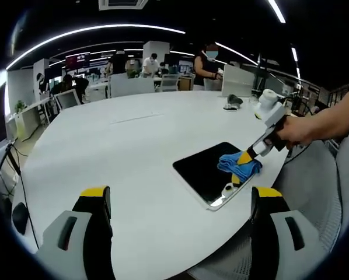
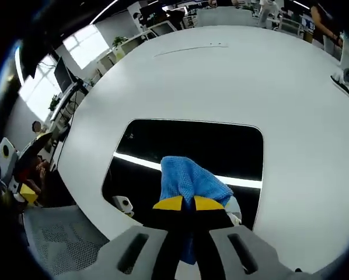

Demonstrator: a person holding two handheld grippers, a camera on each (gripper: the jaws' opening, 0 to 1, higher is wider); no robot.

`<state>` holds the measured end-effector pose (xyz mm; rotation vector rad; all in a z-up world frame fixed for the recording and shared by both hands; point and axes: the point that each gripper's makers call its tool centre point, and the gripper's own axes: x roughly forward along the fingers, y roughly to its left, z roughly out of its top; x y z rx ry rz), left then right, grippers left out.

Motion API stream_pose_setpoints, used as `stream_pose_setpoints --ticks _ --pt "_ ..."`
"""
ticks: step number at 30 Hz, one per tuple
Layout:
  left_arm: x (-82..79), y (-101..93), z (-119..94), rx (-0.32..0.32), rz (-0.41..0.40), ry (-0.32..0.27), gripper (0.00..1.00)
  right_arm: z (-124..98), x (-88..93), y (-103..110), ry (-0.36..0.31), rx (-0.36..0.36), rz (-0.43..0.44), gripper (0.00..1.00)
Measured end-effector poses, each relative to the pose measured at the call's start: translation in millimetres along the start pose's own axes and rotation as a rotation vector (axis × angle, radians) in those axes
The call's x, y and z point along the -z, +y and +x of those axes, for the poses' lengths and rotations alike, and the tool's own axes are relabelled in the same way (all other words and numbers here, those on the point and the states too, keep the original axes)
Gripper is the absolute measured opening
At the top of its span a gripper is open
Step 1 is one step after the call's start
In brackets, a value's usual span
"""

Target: Wipe the mirror surface with the cleaning cloth until all visible marks leave the cleaned area.

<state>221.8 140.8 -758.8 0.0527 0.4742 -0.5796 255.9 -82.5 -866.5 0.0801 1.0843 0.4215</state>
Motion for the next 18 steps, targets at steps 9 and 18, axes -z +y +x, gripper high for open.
stream_pose_setpoints --ticks 9,18 --pt "-1.2 0.4 -1 -0.001 -0.042 -0.018 0.99 -4 8.3 3 0.000 -0.010 0.001 0.00" --pt "1.2 4.8 1 -0.004 -0.038 -0.007 0.99 -9 19.3 7 0.004 -0.020 0.009 0.00"
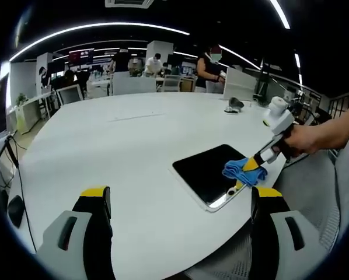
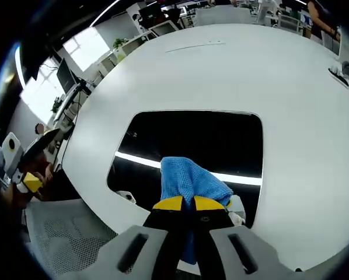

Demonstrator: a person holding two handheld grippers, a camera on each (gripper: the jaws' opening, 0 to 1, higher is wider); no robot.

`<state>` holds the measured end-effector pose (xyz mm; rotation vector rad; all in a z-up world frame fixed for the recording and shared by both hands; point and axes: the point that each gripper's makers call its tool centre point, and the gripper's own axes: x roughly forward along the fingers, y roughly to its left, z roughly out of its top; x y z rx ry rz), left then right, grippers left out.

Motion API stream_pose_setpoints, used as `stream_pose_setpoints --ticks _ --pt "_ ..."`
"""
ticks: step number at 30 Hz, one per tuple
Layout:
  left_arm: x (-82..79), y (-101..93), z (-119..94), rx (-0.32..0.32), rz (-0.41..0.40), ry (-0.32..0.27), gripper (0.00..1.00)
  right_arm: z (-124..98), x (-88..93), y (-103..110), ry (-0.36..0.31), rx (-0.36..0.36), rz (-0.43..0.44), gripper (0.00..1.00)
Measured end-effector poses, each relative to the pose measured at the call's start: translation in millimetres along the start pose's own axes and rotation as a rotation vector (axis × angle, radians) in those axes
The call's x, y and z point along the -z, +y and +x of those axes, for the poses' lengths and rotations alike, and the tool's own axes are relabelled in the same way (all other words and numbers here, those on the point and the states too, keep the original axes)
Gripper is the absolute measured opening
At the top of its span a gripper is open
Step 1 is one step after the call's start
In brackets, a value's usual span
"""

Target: Wipe the mirror surface with the cleaning cloth until all visible marks leave the cleaned area.

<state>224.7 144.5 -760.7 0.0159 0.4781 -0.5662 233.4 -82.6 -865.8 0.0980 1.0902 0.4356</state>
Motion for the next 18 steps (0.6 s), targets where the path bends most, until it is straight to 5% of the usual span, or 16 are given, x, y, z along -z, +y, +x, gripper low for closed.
stream_pose_setpoints --ticks 18 --pt "-11.2 6.2 11 -0.009 -0.034 -0.018 0.99 -1 4.2 0 0.017 -0.008 -0.021 0.00"
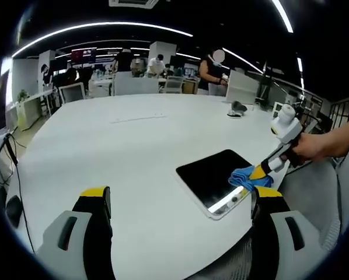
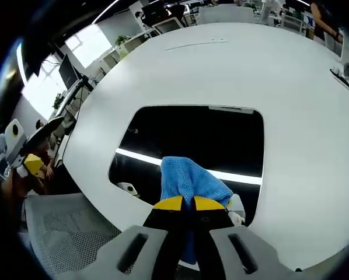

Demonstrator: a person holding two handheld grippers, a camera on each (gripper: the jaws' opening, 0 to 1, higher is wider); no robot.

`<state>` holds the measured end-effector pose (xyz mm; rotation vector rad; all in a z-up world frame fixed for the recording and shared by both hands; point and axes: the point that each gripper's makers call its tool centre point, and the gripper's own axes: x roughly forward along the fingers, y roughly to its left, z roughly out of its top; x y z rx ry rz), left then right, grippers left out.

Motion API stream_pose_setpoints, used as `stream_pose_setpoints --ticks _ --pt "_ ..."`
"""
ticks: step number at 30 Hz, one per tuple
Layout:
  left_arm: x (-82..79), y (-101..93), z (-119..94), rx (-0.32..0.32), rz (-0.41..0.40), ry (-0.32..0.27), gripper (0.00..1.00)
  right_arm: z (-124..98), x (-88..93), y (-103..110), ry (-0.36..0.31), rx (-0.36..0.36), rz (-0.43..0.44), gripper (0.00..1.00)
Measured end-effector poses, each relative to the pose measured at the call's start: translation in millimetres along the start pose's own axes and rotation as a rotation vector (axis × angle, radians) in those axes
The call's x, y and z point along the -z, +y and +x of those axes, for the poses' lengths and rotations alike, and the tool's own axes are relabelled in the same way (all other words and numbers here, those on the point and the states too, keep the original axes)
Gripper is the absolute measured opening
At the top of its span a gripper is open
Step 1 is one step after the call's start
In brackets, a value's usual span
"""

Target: Wipe the mirror surface with the cleaning cloth until all visible marks leave the cleaned area.

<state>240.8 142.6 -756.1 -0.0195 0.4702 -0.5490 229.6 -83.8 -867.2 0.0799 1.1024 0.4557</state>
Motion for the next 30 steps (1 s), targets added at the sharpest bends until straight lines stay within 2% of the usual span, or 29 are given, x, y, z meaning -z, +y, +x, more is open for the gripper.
stream_pose_setpoints --ticks 14,21,26,30 --pt "-11.7 -10.6 17 -0.009 0.035 0.016 0.99 -3 -0.6 -4 0.010 -0.048 0.009 0.00" --pt "-14.6 -9.2 16 -0.038 0.017 0.012 0.99 -6 2.8 -12 0.023 -0.049 0.006 0.00" --pt "-21.4 -5.1 10 -0.066 -0.002 -0.017 0.99 -10 5.8 -16 0.025 -0.041 0.000 0.00" --pt "-17.4 -1.8 5 -0.078 -0.016 -0.025 0.99 -12 7.2 -20 0.028 -0.036 -0.001 0.00"
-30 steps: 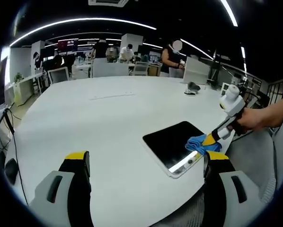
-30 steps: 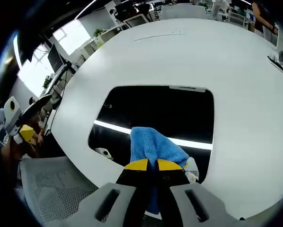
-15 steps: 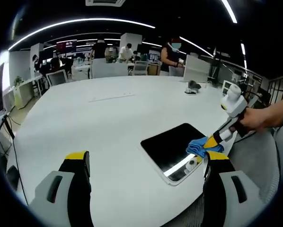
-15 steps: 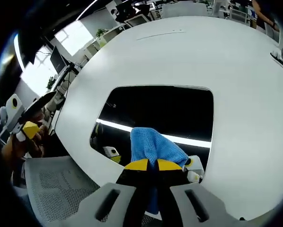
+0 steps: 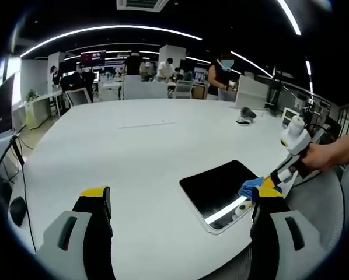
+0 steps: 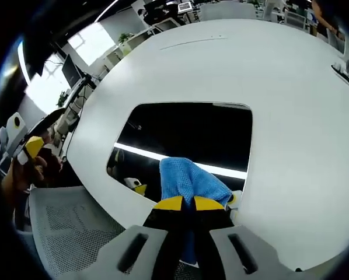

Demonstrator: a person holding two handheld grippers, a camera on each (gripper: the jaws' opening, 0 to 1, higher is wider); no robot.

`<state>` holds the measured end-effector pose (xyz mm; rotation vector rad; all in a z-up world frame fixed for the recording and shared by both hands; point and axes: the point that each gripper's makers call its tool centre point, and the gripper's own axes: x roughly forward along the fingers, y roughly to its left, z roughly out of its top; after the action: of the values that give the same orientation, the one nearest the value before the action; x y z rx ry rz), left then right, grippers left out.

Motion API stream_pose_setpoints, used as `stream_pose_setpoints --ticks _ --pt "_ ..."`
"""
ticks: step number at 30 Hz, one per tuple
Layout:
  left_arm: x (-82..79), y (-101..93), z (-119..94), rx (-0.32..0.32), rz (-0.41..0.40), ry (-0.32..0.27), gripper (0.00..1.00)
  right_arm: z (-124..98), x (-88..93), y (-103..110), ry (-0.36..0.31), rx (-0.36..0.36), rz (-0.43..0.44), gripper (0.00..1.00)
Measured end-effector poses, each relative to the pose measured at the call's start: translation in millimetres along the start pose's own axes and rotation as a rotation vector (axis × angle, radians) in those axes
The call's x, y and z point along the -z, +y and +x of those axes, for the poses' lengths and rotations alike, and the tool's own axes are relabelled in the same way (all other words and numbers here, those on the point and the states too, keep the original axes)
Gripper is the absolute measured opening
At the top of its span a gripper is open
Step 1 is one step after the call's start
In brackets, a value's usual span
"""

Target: Wipe the mirror surface with the cleaning cloth until all visible marks leave the cleaned area.

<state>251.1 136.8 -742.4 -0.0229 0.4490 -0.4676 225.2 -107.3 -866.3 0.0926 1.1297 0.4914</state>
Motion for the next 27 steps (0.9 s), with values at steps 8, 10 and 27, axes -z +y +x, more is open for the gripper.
stream_pose_setpoints --ticks 8,10,27 --pt "9.7 6.4 -3 -0.001 -0.003 0.020 0.99 -5 1.9 -12 -0.012 0.020 0.032 0.00" --pt "7.2 10.0 -3 -0.004 -0.006 0.007 0.99 -7 2.3 -15 -0.014 0.021 0.043 0.00" --pt "7.9 0.9 5 0.034 0.006 0.008 0.99 -10 2.7 -24 -0.025 0.046 0.065 0.00"
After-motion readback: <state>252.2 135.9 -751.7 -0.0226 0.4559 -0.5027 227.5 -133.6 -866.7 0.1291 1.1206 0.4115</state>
